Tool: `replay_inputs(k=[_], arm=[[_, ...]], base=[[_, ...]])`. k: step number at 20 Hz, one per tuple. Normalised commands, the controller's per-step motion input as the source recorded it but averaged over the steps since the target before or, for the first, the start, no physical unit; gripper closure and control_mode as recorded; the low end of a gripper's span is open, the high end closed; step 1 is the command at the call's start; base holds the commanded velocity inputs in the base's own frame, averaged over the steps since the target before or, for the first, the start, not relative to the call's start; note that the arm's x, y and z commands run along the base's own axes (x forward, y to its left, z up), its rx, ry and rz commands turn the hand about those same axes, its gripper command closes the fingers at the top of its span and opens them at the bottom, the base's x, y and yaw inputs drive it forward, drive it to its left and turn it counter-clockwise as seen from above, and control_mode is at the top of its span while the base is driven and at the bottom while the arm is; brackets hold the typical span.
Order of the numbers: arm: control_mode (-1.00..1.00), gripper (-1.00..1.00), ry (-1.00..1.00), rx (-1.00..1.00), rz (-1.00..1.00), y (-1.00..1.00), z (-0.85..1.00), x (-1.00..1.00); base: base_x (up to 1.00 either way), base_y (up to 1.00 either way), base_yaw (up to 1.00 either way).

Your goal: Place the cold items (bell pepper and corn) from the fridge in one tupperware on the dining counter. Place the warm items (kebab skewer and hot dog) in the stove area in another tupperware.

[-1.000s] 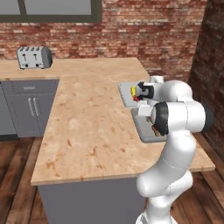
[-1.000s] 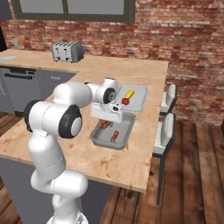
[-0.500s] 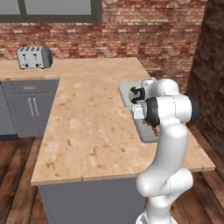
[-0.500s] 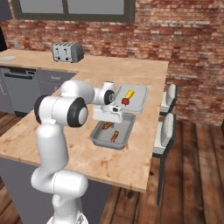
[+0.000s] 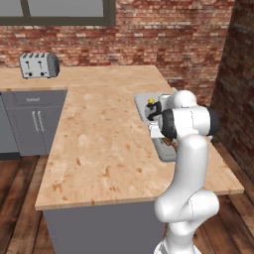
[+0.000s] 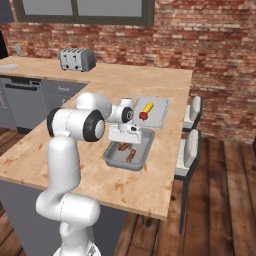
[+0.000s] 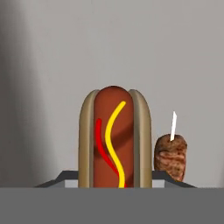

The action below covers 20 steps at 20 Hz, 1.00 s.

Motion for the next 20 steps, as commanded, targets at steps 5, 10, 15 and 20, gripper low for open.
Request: replay_inputs(k=[5, 10, 15, 20], arm=[[-1.00, 1.00, 0.00, 0.00, 0.00, -0.08, -0.32, 0.00], [-1.00, -1.00, -0.01, 0.00, 0.00, -0.07, -0.28, 0.00], [-1.00, -1.00, -0.08, 0.00, 0.00, -0.21, -0.18, 0.00], [-1.00, -1.00, -0.13, 0.00, 0.00, -0.21, -0.02, 0.00]], base=[[0.00, 0.00, 0.00], [0.00, 0.00, 0.00], [0.00, 0.00, 0.00], [0.00, 0.00, 0.00]])
